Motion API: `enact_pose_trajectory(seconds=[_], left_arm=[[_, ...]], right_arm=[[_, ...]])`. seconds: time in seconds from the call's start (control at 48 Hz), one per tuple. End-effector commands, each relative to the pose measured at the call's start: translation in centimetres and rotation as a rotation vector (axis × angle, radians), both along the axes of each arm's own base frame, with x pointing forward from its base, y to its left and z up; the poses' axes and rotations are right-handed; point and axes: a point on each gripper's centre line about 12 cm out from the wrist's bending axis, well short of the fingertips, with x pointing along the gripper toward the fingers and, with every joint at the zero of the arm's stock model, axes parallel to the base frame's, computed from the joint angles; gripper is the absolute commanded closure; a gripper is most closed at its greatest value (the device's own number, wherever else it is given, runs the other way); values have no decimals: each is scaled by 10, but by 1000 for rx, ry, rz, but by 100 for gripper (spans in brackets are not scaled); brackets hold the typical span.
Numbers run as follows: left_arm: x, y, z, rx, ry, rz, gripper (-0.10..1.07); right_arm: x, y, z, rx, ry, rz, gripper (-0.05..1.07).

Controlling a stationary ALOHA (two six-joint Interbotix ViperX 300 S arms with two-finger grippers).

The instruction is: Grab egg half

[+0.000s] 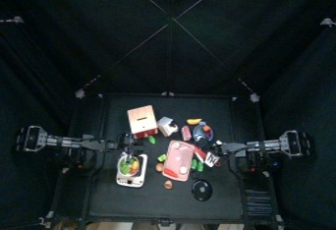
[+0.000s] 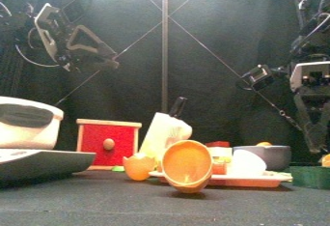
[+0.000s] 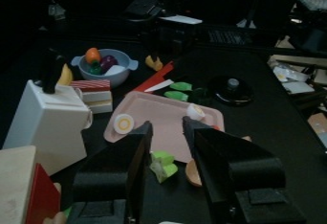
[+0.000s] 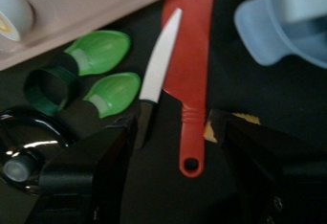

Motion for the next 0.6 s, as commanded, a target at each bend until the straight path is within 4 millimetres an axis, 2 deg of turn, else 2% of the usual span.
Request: enact_pose_trajectory(seconds=[0.0,0.125,0.271,0.438,0.583], left_arm=[[2,0,5,0,-20,-2,24],[2,0,5,0,-20,-2,24],[1,0,4,-1,-17,-2,24],[1,0,3,-2,-14,-1,24],[1,0,3,-2,-14,-1,24]], right_arm=[[18,7,15,-13,-78,45,10],[43,20,27,-43,-166,128,10],[69,40,30,-85,-230,243,10],[92,63,19,-137,-208,373,11],[107,74,6,-167,-172,428,13]])
